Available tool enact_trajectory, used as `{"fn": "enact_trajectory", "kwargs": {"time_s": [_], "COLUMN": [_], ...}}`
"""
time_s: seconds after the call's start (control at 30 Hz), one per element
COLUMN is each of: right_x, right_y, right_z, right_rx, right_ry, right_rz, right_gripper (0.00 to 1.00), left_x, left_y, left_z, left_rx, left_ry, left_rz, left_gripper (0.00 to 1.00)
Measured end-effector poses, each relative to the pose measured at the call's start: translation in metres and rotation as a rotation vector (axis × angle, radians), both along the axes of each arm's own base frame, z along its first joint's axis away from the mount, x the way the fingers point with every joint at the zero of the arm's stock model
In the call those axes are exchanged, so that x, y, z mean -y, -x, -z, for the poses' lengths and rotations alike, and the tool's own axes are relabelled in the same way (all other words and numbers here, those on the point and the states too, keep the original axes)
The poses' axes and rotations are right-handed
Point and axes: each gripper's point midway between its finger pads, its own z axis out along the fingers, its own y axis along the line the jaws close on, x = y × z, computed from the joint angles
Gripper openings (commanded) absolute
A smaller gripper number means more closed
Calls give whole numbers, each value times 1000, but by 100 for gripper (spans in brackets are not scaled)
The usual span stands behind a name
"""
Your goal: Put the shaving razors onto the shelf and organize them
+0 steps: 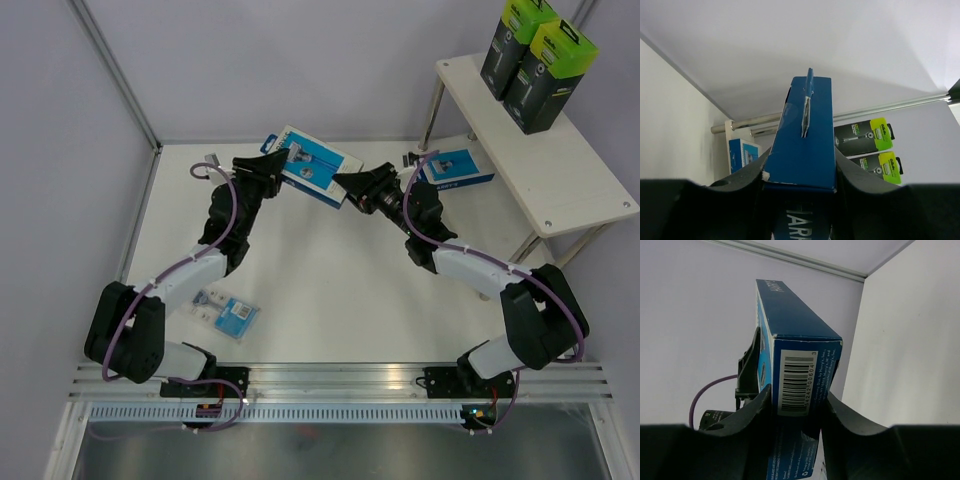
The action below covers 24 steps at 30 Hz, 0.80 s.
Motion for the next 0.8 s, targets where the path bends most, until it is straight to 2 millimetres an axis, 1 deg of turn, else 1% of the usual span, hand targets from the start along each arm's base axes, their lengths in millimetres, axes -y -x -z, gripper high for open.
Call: {"fn": "enact_trajectory", "kwargs": {"time_s": [0.03, 0.1, 0.13, 0.2, 0.23, 0.3, 0.37, 0.43, 0.5, 0.6, 0.63, 0.7, 0.77, 0.8], "right_x": [0, -2, -2, -3, -2, 0, 5, 11, 17, 22, 22, 19, 14, 12], "right_y": [0, 0, 1, 1, -1, -2, -2, -1, 0, 1, 2, 6, 11, 12], "right_z": [-3, -7, -9, -12, -12, -12, -14, -17, -21, -26, -26, -25, -23, -22], "right_rx": [4, 19, 30, 51, 61, 77, 102, 123, 147, 174, 181, 185, 187, 187], "right_ry": [-4, -5, -1, 15, 31, 60, 93, 128, 163, 191, 194, 196, 192, 189], "right_rz": [0, -10, -13, -19, -22, -33, -46, -54, -59, -73, -83, -117, -160, -182], "right_gripper": [29, 29, 27, 26, 25, 23, 22, 21, 20, 20, 20, 20, 18, 18], "left_x": [-1, 0, 1, 4, 4, 5, 1, -12, -30, -66, -78, -94, -93, -91], "left_y": [0, 1, 1, 3, 4, 7, 11, 15, 19, 20, 20, 20, 21, 21], "left_z": [-2, -3, -2, -2, -2, -2, -1, -2, -5, -9, -8, -4, 0, 1], "left_rx": [7, 16, 18, 25, 32, 40, 42, 52, 69, 90, 94, 107, 124, 137], "left_ry": [3, -7, -18, -36, -48, -76, -104, -132, -163, -234, -264, -334, -393, -418], "left_rz": [0, 11, 21, 43, 58, 99, 133, 146, 152, 130, 120, 124, 186, 230], "left_gripper": [51, 63, 74, 83, 89, 92, 93, 94, 93, 89, 88, 86, 81, 75]}}
